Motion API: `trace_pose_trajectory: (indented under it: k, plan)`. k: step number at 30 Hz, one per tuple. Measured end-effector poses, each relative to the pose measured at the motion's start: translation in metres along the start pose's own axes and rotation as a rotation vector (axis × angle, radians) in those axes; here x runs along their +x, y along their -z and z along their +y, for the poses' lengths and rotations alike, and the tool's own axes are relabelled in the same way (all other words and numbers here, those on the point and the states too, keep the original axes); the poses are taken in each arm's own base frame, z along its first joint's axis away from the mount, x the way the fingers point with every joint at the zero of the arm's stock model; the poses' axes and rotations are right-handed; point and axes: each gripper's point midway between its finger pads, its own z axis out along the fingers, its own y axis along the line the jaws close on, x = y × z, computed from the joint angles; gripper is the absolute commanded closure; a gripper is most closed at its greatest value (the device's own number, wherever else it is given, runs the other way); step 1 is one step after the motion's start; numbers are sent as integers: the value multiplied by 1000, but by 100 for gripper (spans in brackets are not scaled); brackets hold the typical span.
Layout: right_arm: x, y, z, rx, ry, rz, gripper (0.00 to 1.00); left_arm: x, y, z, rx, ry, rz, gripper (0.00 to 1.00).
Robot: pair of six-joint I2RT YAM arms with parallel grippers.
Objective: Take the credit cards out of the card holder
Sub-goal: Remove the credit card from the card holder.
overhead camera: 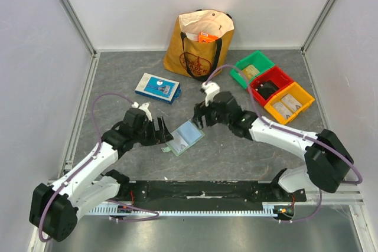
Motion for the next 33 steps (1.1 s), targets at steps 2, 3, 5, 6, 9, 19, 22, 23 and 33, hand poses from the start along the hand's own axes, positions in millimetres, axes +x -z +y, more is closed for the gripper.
trace_pose_trajectory:
  k: [2,3,5,6,9,19,22,23,33]
  plan:
    - [14,-1,28,-54,73,18,23,13,-7,3,-16,3,22,13]
    - [21,-2,43,-81,111,25,24,20,-10,6,-28,6,35,14]
    - [32,-5,65,-126,164,36,25,33,-18,13,-50,15,66,17]
    - [40,-7,75,-145,191,48,26,39,-21,16,-60,22,79,19]
    - [64,-16,90,-168,248,93,28,54,-28,26,-90,37,110,28]
    - [123,-35,122,-181,404,206,28,64,-42,32,-92,68,115,57]
    - [124,-38,130,-177,430,202,28,65,-44,33,-88,75,111,71]
    - [125,-39,131,-173,438,201,28,66,-44,33,-88,77,111,76]
    - [132,-52,118,-89,477,214,39,69,-46,35,-90,88,114,98]
